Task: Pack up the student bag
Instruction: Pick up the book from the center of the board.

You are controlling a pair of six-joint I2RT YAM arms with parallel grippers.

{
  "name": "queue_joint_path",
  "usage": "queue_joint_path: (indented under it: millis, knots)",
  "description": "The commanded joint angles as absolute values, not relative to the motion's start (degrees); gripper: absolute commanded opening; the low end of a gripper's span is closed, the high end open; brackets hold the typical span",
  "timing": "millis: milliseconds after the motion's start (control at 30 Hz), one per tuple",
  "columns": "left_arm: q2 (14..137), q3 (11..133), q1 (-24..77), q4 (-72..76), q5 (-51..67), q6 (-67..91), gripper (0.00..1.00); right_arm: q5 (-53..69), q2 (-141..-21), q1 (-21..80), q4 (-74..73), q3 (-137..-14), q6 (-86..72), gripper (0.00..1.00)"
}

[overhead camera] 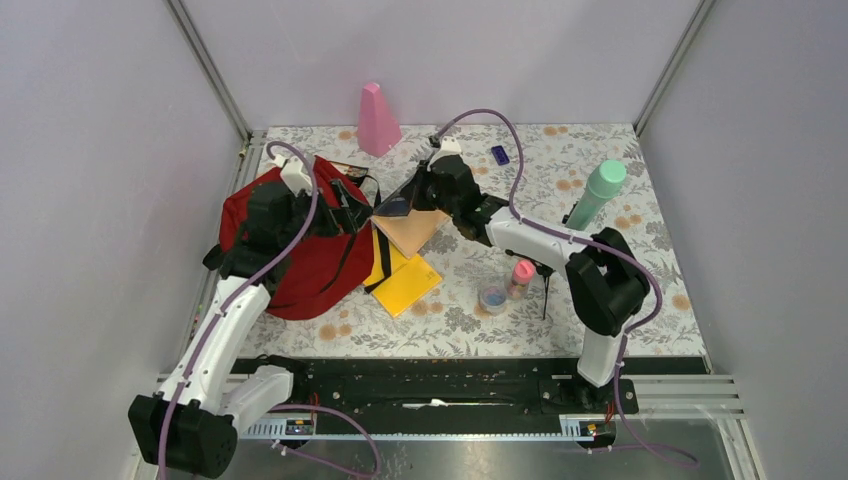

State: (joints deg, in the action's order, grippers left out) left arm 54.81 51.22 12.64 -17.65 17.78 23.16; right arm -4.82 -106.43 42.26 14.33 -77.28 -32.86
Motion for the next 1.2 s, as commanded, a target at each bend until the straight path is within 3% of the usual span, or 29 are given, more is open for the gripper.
queue_joint_path:
  millis: [0,233,633,733,933,1167]
  knots:
    - [56.3,50.9,7.4,-8.0,28.5,32.8,0.98,2.3,-98.5,42.6,18.3,-78.2,-28.5,0.0]
    - [59.7,46.2,1.9,-1.2,38.1,40.1,0.98,7.7,-94.4,42.6,19.8,-75.7,-28.5,0.0]
    - [64.6,42.4,-1.7,-0.7,37.9,38.8,0.97,13.4,-90.9,43.7,23.4,-71.5,-29.8,0.0]
    - [67.3,42.5,-1.8,-0.2,38.7,39.4,0.91,13.8,-90.8,43.9,24.1,-70.6,-30.4,0.0]
    - [70.2,41.3,-1.7,2.6,40.5,41.2,0.67,13.2,-90.3,44.1,25.0,-68.7,-31.3,0.0]
    - [72.7,40.2,-1.6,1.4,40.8,41.8,0.53,12.7,-90.2,44.1,25.7,-68.3,-31.7,0.0]
